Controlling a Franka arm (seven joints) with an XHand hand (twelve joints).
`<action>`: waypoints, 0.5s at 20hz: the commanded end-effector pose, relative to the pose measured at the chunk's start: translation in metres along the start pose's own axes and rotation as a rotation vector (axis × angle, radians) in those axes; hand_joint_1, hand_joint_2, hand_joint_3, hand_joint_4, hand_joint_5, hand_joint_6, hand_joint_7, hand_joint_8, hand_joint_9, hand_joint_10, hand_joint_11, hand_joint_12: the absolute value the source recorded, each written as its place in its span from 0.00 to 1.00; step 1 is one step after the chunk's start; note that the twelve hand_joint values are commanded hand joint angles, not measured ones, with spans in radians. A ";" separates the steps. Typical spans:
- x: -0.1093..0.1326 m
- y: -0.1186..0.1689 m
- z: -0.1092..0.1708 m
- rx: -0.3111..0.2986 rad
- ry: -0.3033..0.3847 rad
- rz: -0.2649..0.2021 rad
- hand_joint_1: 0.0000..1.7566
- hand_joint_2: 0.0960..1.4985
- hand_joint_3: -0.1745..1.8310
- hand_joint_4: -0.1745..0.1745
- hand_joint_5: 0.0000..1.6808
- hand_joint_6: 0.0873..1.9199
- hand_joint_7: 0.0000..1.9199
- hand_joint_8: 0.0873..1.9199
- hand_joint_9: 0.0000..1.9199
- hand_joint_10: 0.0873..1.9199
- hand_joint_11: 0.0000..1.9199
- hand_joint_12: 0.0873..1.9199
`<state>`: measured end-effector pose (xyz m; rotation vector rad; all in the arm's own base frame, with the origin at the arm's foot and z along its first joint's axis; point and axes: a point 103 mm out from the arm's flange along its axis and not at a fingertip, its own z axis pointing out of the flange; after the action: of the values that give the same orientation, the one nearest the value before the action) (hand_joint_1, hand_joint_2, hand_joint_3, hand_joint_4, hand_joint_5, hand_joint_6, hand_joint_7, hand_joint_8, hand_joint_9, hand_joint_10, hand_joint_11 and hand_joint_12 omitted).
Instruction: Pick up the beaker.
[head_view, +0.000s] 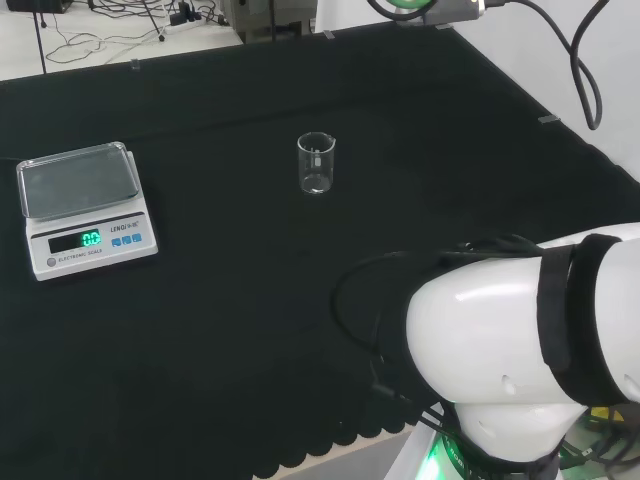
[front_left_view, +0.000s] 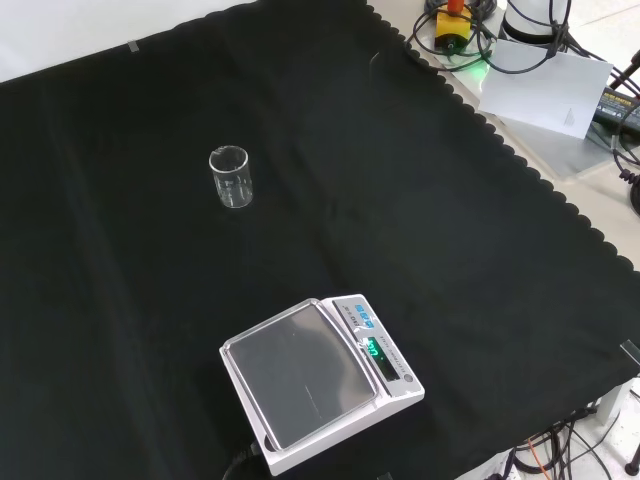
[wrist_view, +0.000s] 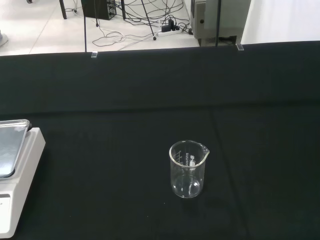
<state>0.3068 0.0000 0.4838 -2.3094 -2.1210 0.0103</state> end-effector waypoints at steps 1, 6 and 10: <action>-0.001 0.000 0.002 -0.006 -0.015 0.002 0.34 0.47 0.17 0.46 0.09 0.00 0.09 0.13 0.06 0.42 0.00 0.66; -0.002 0.001 0.004 -0.005 -0.014 0.009 0.34 0.49 0.17 0.43 0.12 0.00 0.05 0.32 0.08 0.43 0.00 0.66; -0.005 0.011 0.011 0.006 -0.014 0.013 0.34 0.49 0.17 0.43 0.12 0.00 0.05 0.33 0.08 0.43 0.00 0.66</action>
<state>0.3252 0.0028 0.4748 -2.2889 -2.1189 0.0516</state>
